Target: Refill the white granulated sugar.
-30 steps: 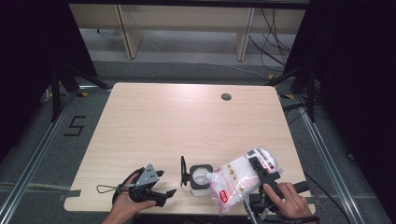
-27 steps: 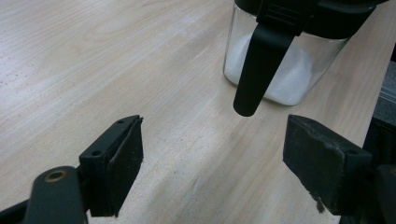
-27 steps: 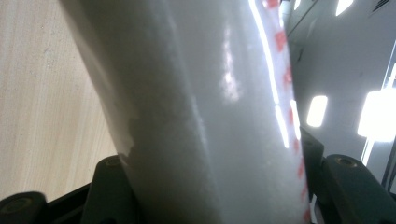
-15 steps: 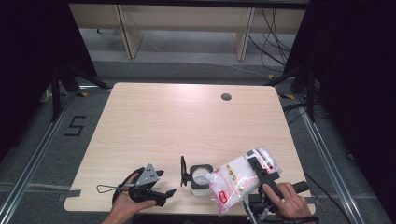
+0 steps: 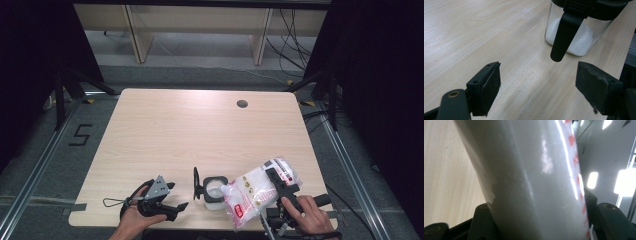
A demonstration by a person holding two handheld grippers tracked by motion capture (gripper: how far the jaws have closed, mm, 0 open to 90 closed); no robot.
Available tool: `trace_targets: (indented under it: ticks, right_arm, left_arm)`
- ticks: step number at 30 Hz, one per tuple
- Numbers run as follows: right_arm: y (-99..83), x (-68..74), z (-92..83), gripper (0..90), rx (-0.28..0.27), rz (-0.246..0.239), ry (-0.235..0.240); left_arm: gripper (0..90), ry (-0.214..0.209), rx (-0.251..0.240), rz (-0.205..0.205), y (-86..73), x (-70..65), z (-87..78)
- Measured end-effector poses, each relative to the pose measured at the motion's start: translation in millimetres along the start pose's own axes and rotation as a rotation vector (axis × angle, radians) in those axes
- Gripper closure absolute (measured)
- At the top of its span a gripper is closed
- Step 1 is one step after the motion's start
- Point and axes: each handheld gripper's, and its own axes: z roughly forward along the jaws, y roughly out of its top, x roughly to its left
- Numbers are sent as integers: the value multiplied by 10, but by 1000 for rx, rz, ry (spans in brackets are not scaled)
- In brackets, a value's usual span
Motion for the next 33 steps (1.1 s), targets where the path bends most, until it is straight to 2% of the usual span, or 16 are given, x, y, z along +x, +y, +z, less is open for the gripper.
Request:
trace_targets:
  ticks: [2, 4, 7, 9, 11, 12, 14, 17, 18, 19, 20, 21, 24, 25, 29, 33]
  right_arm:
    - [-2, 21, -11, 445, 12, 26, 5]
    - [0, -2, -3, 445, 4, 4, 3]
    - [-3, -10, -2, 445, -6, -4, -12]
    - [7, -6, -31, 446, 42, 7, 31]
    - [2, 12, -21, 446, 30, 28, 27]
    - [5, -11, -16, 446, 21, 5, 16]
    - [5, 1, -16, 445, 27, 17, 24]
    - [15, -29, -21, 446, 19, -18, 16]
    - [12, -19, -12, 446, -1, -14, -5]
    - [15, 4, -32, 446, 29, 21, 18]
    - [21, -14, -29, 446, 25, 10, 21]
    - [15, -5, -15, 446, 0, 15, -5]
    - [19, -16, -20, 446, 5, 5, 2]
    - [23, -30, -18, 446, -1, -18, -9]
    - [29, -27, -26, 446, 15, -14, 15]
    - [24, -21, -18, 446, 2, -12, 0]
  left_arm:
    - [196, 2, -14, -13, -1, -12, 18]
    - [195, -4, -17, -45, -11, -33, 25]
    - [196, 4, -12, -27, -8, -18, 10]
    - [195, 3, -4, -3, -2, -3, 5]
    - [195, 2, -17, -34, -5, -32, 23]
    - [195, 2, -18, -50, -10, -41, 24]
    - [196, 2, -14, -30, -9, -24, 17]
    - [195, 3, -5, -2, -4, -6, 5]
    - [196, 3, -16, -18, -4, -18, 17]
    - [196, 2, -19, -34, -6, -32, 23]
    - [196, -1, -23, -50, -12, -41, 28]
    - [196, 3, -15, -45, -11, -37, 19]
    - [195, 5, -20, -23, -7, -18, 12]
    - [195, 6, -21, -22, -7, -17, 12]
    - [196, 2, -16, -19, -6, -21, 17]
    - [196, 6, -20, -23, -7, -18, 12]
